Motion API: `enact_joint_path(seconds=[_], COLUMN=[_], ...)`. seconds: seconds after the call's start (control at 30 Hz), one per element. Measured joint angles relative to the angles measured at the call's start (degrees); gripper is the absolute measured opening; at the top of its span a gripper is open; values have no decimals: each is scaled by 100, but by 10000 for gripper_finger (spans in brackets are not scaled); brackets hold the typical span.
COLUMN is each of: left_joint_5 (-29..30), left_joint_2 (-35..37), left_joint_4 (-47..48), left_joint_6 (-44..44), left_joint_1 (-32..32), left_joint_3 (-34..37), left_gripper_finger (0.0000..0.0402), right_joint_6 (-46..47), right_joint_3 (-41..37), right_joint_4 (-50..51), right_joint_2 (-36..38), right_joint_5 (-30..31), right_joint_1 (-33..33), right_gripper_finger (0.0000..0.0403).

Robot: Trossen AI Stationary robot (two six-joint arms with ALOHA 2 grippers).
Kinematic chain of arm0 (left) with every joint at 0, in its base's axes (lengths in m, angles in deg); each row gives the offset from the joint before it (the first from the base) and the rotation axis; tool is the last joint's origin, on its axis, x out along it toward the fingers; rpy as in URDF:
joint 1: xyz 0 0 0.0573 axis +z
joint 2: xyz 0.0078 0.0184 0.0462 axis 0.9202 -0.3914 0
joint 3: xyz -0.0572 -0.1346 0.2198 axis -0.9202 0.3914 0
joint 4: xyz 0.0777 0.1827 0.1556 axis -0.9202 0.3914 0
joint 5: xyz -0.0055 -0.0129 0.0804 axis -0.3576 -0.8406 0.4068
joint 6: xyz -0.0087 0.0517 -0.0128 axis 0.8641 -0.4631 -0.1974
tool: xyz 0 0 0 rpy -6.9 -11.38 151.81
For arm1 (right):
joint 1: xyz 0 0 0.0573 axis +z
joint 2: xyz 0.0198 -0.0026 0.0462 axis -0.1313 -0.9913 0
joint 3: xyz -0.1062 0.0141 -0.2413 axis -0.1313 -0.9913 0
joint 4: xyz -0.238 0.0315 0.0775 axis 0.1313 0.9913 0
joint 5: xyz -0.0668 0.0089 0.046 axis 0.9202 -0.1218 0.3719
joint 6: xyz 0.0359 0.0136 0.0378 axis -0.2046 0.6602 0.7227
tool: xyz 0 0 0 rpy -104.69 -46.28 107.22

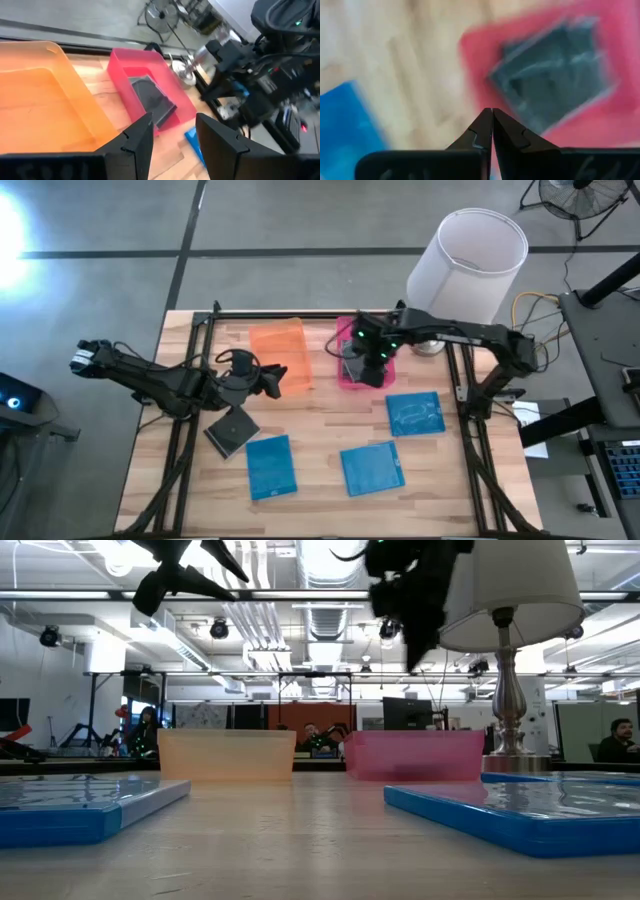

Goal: Pick & place jewel cases by type
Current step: Put the black CD case into the pink bin

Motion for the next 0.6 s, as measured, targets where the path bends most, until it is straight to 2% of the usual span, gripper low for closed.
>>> enact_joint_path(seconds=[0.1,0.27,0.43,0.53,0.6], left_joint_5=[-504,-1920,-2903,-3637,-3820], left_joint_2=[6,11,11,11,11], left_joint_4=[51,788,1933,3070,3933], left_joint_6=[-290,-244,104,535,843], left_joint_1=[0,50,-34,-308,-555], left_joint_3=[-2,-2,-2,-2,-2], left_gripper_finger=[130,130,138,148,152], right_joint_6=[687,1777,2630,2999,3170], right_joint_3=[-417,-1115,-1575,-1705,-1706], right_joint_4=[66,-383,-1011,-1529,-1932], right_joint_2=[366,674,572,471,470], right_joint_5=[-309,-557,-978,-1122,-1130], right_joint_1=[228,681,950,1150,1250], right_gripper_finger=[8,27,103,158,192])
